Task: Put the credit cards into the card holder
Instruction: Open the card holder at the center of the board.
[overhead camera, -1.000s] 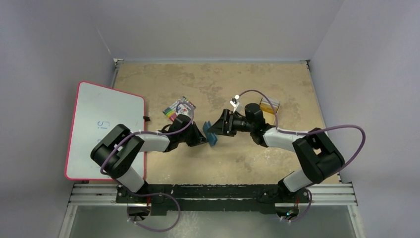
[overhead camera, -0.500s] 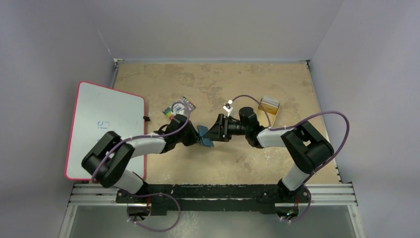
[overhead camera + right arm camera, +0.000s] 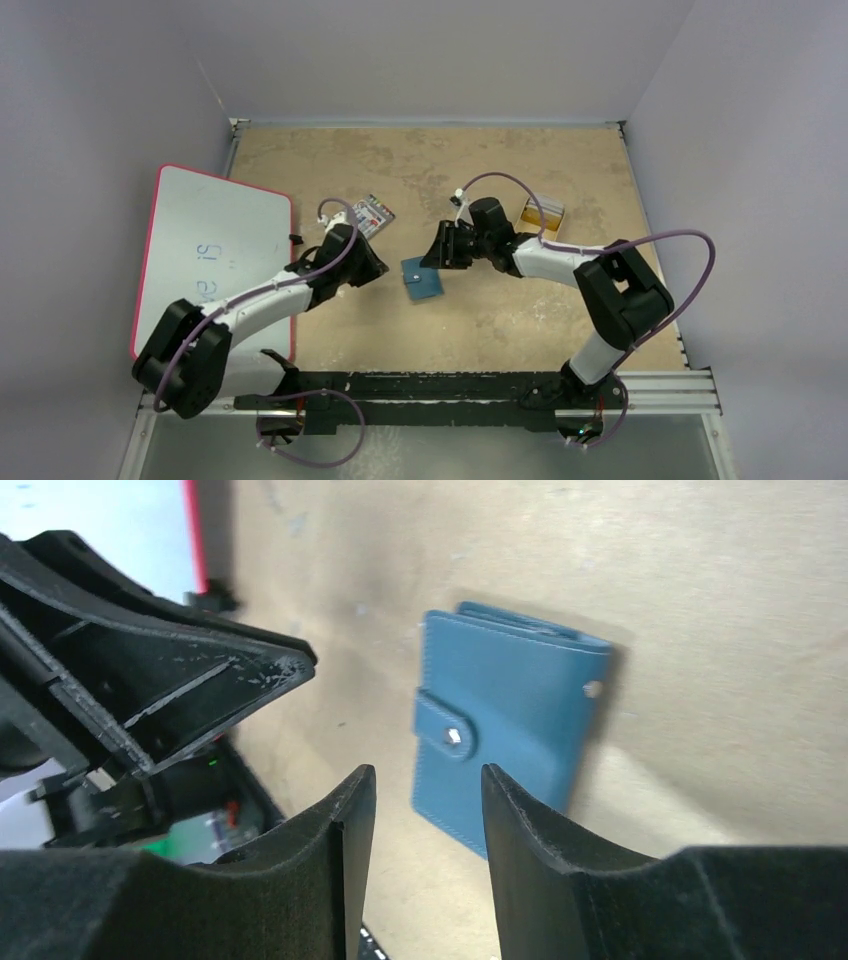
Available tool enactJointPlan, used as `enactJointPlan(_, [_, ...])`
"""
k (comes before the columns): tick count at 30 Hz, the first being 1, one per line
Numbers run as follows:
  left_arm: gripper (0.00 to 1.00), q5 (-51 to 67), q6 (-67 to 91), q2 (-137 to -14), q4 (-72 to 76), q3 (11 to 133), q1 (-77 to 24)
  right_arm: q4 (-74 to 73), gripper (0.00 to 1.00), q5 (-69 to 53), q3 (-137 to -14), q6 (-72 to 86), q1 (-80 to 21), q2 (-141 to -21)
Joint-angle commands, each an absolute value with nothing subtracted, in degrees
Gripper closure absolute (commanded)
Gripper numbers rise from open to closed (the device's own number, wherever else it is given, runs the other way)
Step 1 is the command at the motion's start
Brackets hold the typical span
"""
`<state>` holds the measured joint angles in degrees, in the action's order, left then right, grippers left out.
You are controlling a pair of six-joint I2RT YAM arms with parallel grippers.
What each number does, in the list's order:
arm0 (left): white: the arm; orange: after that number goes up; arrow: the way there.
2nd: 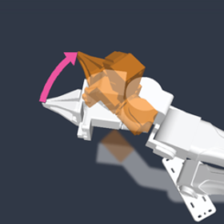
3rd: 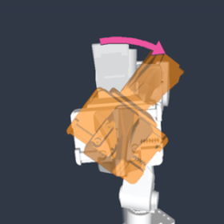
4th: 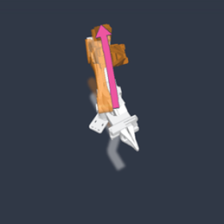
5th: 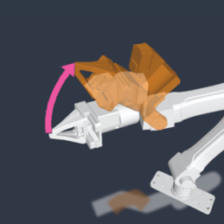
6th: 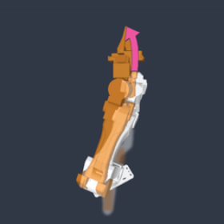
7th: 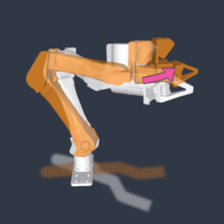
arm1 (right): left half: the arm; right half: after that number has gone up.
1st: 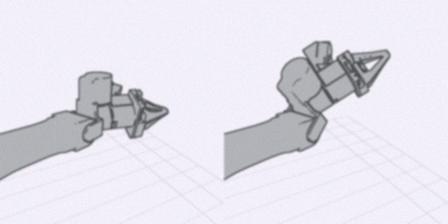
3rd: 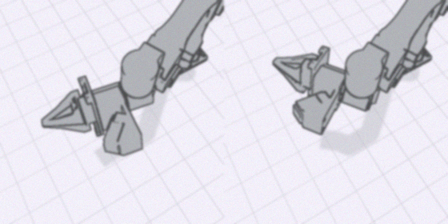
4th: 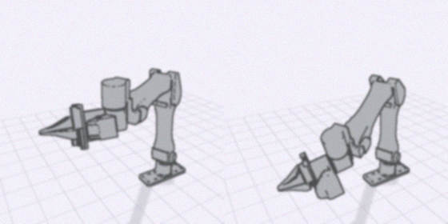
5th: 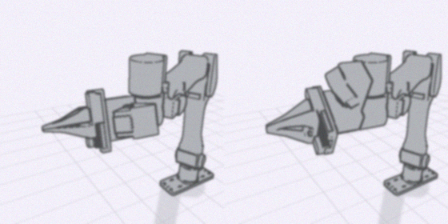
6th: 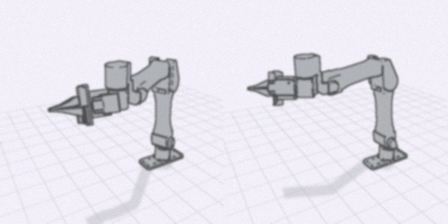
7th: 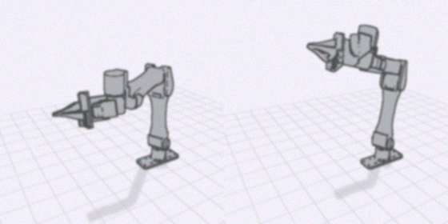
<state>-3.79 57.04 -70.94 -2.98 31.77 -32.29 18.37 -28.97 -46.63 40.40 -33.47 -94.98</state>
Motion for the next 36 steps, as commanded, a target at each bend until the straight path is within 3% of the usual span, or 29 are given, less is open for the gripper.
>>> enactJointPlan(1, [0.77,-2.40,52.77,-76.98,-6.73,37.78,-32.75,5.76,0.52,-18.23,-51.56,34.14,-33.49,-94.30])
enactJointPlan(12, [0.69,-10.60,52.02,-81.45,-12.25,45.69,-39.42,9.92,0.52,-19.55,-48.93,36.44,-33.40,-99.56])
enactJointPlan(25, [0.62,-18.79,52.10,-90.45,-15.33,53.18,-48.01,18.48,1.00,-21.11,-43.71,41.65,-33.40,-98.77])
enactJointPlan(36, [0.58,-25.23,50.44,-100.04,-20.71,59.07,-51.48,22.91,1.00,-22.17,-41.29,43.78,-33.40,-97.92])
